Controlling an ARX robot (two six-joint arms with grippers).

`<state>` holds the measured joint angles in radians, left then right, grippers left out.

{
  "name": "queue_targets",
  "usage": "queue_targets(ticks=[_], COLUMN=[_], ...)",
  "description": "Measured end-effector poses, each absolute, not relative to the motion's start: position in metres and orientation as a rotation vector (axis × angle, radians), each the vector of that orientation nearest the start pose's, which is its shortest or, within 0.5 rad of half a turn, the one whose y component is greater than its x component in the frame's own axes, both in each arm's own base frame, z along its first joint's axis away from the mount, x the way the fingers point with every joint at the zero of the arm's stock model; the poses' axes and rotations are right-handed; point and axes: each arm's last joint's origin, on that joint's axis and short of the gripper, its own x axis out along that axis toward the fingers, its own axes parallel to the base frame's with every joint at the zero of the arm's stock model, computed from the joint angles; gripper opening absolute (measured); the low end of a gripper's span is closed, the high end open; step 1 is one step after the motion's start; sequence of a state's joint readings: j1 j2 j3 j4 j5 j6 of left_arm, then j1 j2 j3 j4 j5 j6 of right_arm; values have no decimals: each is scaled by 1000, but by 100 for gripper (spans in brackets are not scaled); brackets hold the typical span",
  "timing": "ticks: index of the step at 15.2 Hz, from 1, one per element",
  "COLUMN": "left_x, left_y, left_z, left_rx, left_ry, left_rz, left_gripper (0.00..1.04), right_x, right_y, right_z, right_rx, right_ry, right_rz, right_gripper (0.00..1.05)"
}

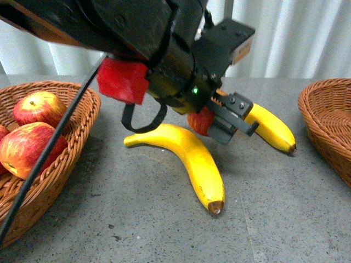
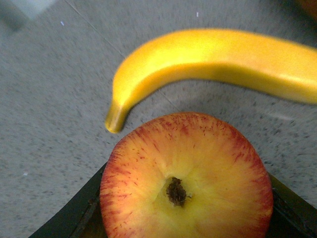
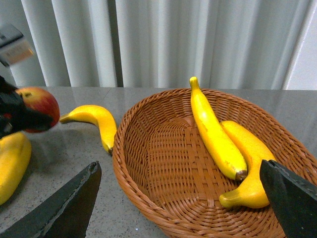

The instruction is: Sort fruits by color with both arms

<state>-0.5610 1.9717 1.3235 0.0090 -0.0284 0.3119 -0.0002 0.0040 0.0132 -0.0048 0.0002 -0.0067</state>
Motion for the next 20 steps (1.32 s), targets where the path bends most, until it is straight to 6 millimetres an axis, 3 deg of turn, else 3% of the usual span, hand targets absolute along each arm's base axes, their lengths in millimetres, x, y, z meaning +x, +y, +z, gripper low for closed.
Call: queue_targets(ticks=[3, 5, 7, 10, 12, 16, 17, 18, 20], left_x=[334, 307, 273, 206, 180, 169, 181, 190, 193], left_y=[-200, -161, -126, -103, -83, -39, -11, 2, -3], left_z=[249, 277, 280, 285, 293, 279, 268, 245, 245], left_rx=[385, 275, 192, 80, 16, -64, -101, -113, -110], left_ry=[386, 336, 367, 386, 326, 342, 341, 417, 407], left_rz=[-500, -367, -259, -227, -143, 33, 142, 194, 158], left_gripper=[69, 69, 69, 69, 69, 69, 69, 69, 93], right_x=[97, 97, 97, 97, 97, 97, 97, 97, 97], right_y=[0, 0, 0, 0, 0, 0, 0, 0, 0], right_z=[167, 167, 167, 167, 167, 167, 167, 167, 167], right_rx=[-7, -7, -7, -7, -7, -7, -7, -7, -7], right_ry=[-4, -4, -4, -4, -4, -4, -4, -4, -3], right_rz=[0, 0, 0, 0, 0, 0, 0, 0, 0], right_gripper=[98, 98, 98, 98, 98, 98, 98, 98, 98])
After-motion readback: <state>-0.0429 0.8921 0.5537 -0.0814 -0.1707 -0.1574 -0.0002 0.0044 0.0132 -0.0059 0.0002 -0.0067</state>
